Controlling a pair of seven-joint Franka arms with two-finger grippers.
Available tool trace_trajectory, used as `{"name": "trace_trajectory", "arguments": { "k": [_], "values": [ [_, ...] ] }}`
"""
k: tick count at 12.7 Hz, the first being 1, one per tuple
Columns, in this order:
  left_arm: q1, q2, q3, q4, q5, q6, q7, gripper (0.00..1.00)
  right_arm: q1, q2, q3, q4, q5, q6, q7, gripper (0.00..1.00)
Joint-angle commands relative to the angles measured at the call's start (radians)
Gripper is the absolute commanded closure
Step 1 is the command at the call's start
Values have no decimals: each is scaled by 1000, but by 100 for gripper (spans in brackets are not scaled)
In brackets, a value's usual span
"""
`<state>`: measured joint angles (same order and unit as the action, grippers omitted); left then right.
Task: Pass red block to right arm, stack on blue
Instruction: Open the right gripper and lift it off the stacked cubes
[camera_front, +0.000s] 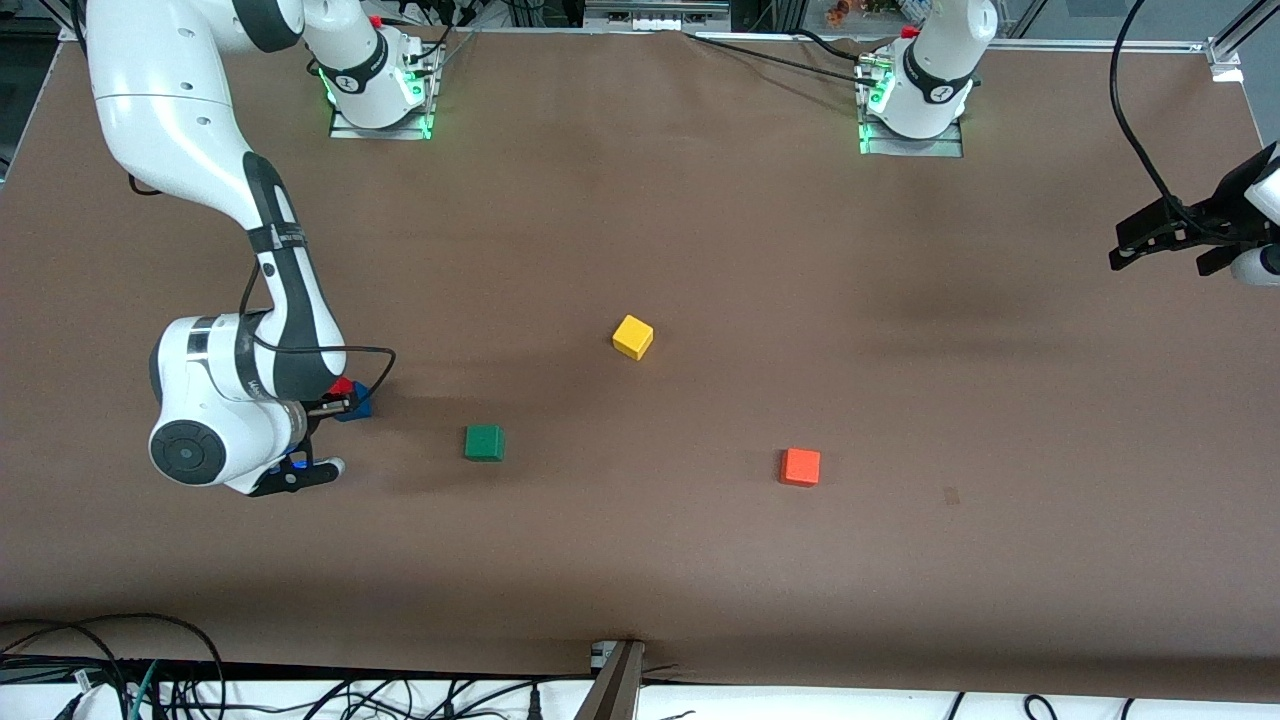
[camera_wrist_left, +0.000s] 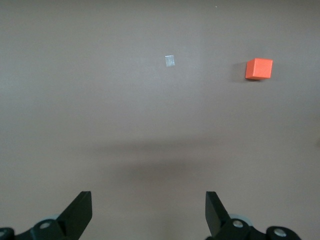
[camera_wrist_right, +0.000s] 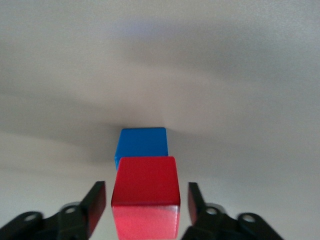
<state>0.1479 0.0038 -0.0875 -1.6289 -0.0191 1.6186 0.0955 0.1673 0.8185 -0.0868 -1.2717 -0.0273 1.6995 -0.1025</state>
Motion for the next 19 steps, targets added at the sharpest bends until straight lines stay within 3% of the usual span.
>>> {"name": "trace_trajectory", "arguments": {
  "k": [1,6,14,19],
  "values": [
    [-2,-22,3,4,-18,7,0,0,3,-5,7,14,-5,-6,15,0],
    [7,4,5,73,-18,6,-4,0,9,-74,12,37,3,-11,21,0],
    [-2,7,2,70,-2,-32,-10,0,-2,-323,-30,35,3,-40,12,0],
    [-2,7,2,69,1,-88,-10,0,-2,-470,-31,-1,35,-167,32,0]
  ]
}}
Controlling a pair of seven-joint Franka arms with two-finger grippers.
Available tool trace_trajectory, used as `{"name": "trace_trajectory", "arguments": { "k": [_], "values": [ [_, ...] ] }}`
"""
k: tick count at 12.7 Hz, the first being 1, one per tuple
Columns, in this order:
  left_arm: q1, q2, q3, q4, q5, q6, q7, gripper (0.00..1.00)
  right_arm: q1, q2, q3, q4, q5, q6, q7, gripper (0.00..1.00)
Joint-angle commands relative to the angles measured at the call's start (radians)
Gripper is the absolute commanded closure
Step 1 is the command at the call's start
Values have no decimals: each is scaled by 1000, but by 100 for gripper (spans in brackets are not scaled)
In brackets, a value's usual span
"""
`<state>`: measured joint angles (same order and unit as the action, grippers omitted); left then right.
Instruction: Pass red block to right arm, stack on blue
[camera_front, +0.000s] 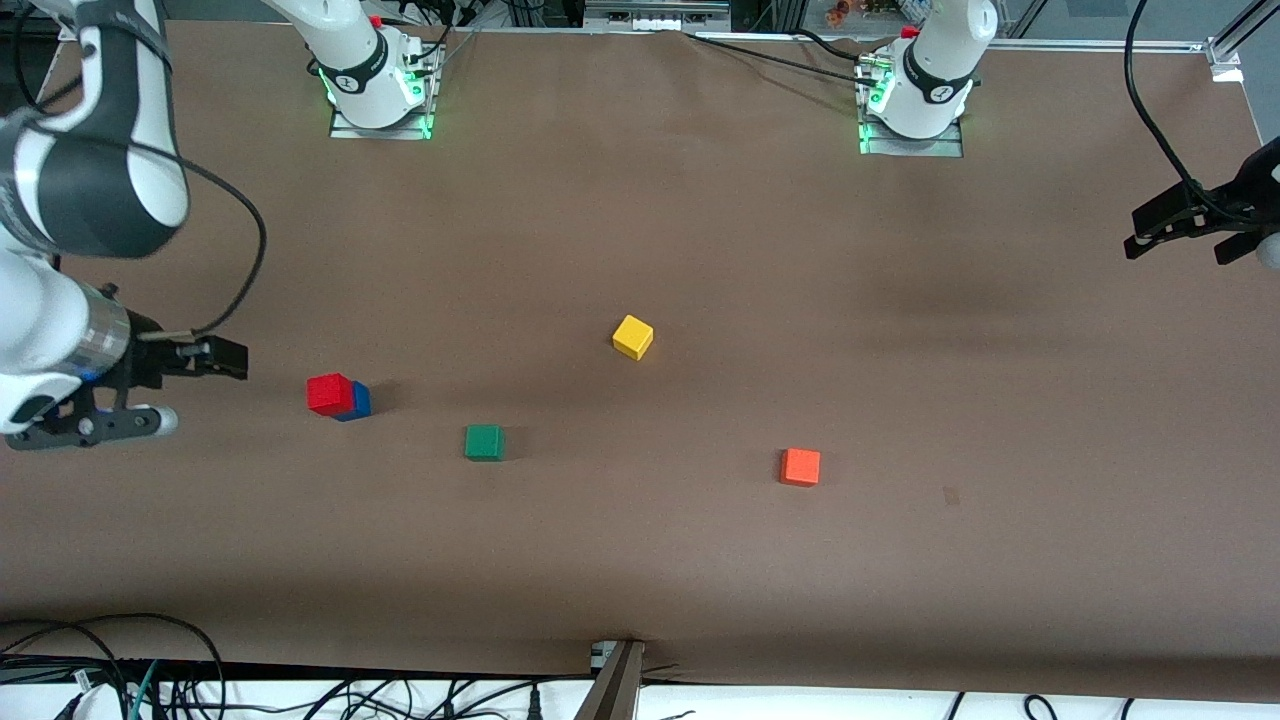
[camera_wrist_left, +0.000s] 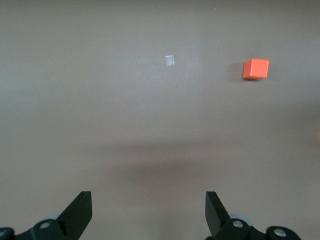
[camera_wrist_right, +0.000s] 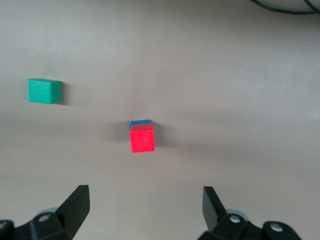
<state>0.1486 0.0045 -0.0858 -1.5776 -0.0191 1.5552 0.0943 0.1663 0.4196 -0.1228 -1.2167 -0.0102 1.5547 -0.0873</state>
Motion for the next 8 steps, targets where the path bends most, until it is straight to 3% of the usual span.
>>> {"name": "trace_trajectory", "arguments": {
  "k": [1,2,7,8],
  "values": [
    [-4,6,0,18,1,-24,-8,0,-1,-131,8,-119,19,-31,18,0],
    [-4,6,0,16,1,-24,-8,0,-1,-187,9,-183,16,-22,17,0],
    [-3,6,0,16,1,-24,-8,0,-46,-375,12,-262,16,-51,8,0],
    [-3,6,0,16,1,-24,-8,0,-65,-404,15,-330,22,-23,9,0]
  ]
}}
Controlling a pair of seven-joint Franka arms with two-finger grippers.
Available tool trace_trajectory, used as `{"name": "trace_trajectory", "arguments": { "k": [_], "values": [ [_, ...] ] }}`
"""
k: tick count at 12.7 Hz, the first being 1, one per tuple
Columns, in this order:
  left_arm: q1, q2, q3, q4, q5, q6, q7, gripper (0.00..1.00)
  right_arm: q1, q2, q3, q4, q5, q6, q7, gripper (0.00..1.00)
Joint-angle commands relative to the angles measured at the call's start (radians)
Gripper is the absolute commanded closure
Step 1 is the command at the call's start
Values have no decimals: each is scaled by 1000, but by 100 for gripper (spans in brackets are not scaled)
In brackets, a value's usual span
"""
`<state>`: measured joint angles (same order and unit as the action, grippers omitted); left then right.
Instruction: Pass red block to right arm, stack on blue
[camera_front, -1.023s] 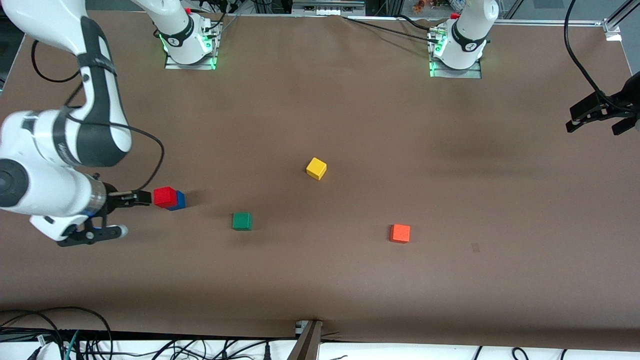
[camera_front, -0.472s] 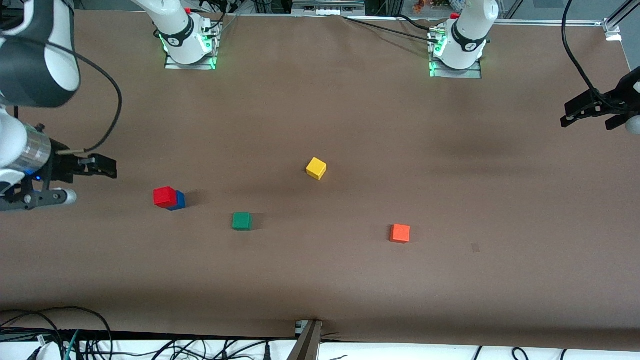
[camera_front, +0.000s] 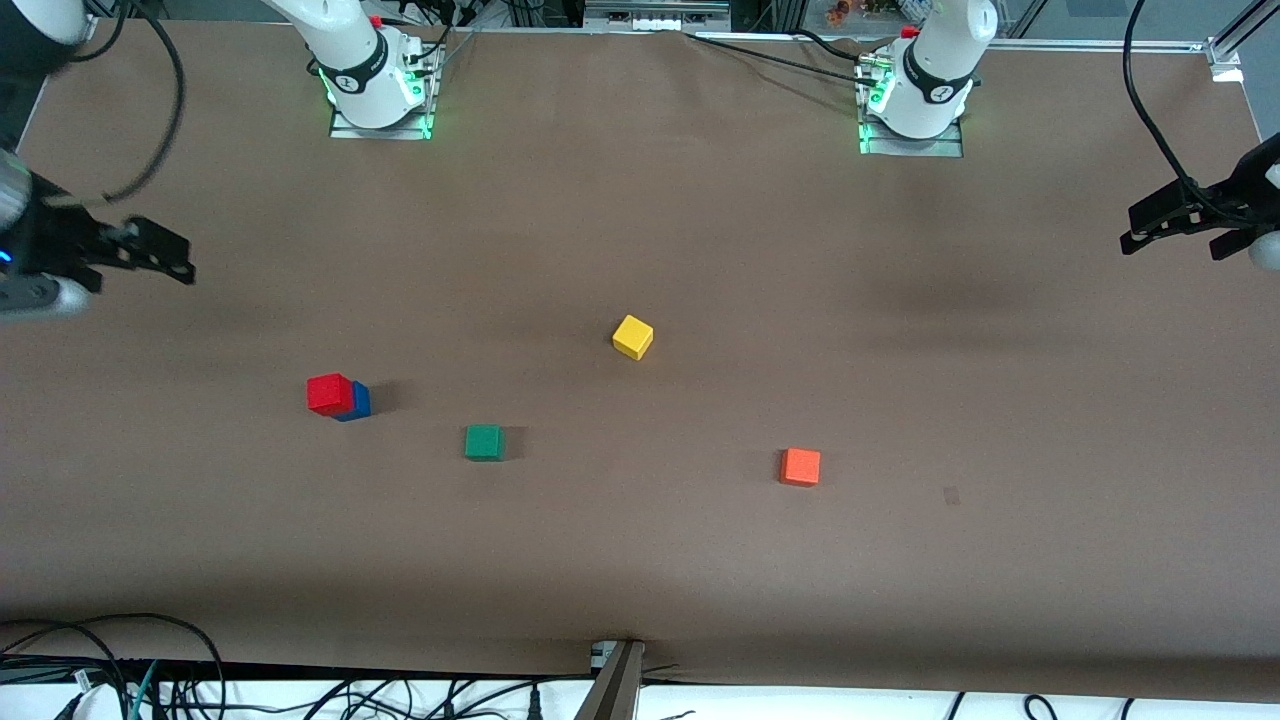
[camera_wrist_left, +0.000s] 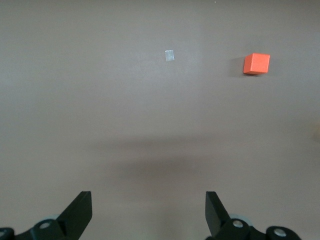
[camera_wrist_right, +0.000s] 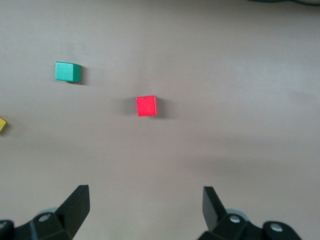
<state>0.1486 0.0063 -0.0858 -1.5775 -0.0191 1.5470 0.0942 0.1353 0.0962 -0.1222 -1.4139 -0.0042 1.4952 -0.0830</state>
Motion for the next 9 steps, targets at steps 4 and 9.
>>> {"name": "trace_trajectory", "arguments": {
  "k": [4,9],
  "values": [
    [-3,4,1,16,1,-16,-8,0,-63,-127,75,-189,20,-35,20,0],
    [-3,4,1,16,1,-18,-8,0,-68,-84,61,-154,12,-64,8,0]
  ]
}}
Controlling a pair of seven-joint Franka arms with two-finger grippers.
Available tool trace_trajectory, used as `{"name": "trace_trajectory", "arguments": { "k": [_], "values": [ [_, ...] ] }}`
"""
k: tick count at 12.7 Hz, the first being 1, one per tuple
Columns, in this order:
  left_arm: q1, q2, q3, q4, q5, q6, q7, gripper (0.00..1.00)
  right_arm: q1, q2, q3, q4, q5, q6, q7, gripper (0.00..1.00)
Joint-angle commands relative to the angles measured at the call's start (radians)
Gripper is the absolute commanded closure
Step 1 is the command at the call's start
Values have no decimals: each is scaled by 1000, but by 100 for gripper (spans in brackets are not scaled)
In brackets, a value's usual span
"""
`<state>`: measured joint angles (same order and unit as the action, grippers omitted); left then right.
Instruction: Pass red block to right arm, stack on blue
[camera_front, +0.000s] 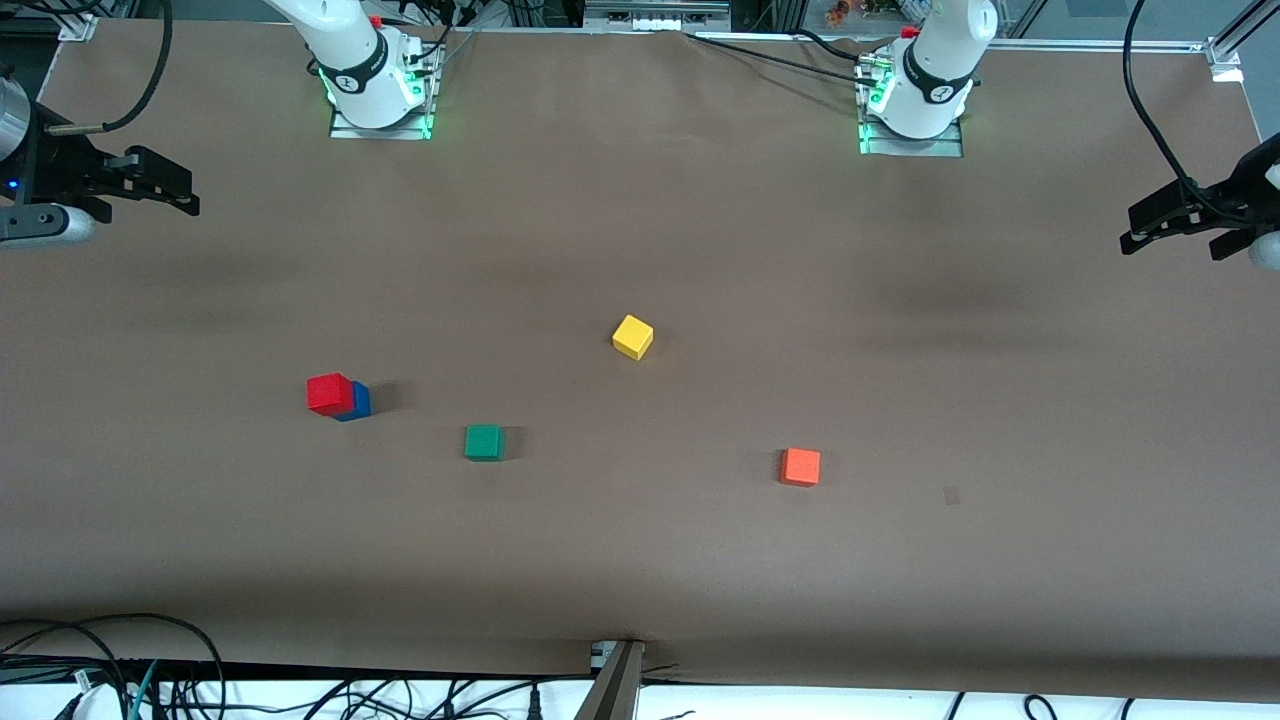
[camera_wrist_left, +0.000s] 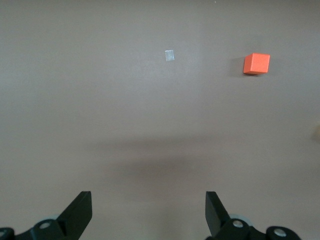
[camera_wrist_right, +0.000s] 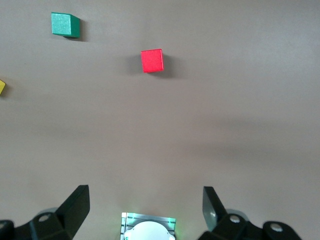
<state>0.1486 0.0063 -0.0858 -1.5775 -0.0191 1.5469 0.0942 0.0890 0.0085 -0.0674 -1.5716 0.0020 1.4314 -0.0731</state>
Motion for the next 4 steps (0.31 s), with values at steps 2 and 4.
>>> {"name": "trace_trajectory", "arguments": {
  "k": [2,4],
  "values": [
    [-3,4,0,16,1,-18,-8,0,-28,56,-9,79,10,-14,-7,0],
    [-3,4,1,16,1,-18,-8,0,-29,73,-26,93,13,-11,-10,0]
  ]
}}
